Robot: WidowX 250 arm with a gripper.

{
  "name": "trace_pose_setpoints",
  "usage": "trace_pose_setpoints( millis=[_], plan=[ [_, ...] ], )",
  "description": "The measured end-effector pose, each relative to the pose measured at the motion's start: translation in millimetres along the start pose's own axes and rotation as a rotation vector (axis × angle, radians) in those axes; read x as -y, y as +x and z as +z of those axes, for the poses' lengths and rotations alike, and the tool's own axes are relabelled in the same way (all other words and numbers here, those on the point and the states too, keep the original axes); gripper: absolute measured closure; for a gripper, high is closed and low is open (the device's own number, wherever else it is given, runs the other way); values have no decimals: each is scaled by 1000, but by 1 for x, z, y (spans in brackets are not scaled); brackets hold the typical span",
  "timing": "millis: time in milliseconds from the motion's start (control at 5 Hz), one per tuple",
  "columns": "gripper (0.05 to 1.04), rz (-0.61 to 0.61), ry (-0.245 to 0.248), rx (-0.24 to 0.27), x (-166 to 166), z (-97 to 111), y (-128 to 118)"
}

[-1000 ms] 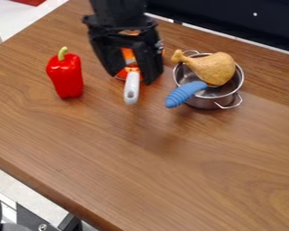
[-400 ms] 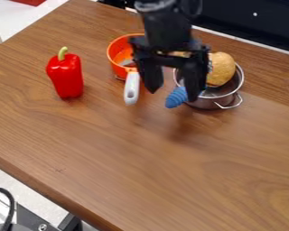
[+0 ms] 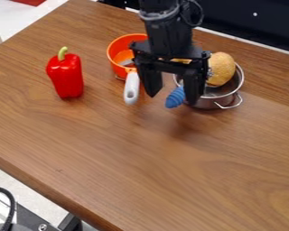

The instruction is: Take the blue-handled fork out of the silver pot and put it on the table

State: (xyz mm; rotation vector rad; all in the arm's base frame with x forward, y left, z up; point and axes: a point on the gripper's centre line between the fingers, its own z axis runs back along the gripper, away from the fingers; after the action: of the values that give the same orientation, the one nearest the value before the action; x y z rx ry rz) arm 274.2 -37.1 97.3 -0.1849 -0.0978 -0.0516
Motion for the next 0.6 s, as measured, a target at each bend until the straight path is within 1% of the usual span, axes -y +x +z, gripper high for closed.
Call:
trace_pose_setpoints(
  millis=[200,400,600],
  plan=[
    [84,0,23,-6,-6,-5,2],
    [84,-20,32,-10,-9,-11,3],
    [84,-24,41,5,-9,-13,6]
  ],
)
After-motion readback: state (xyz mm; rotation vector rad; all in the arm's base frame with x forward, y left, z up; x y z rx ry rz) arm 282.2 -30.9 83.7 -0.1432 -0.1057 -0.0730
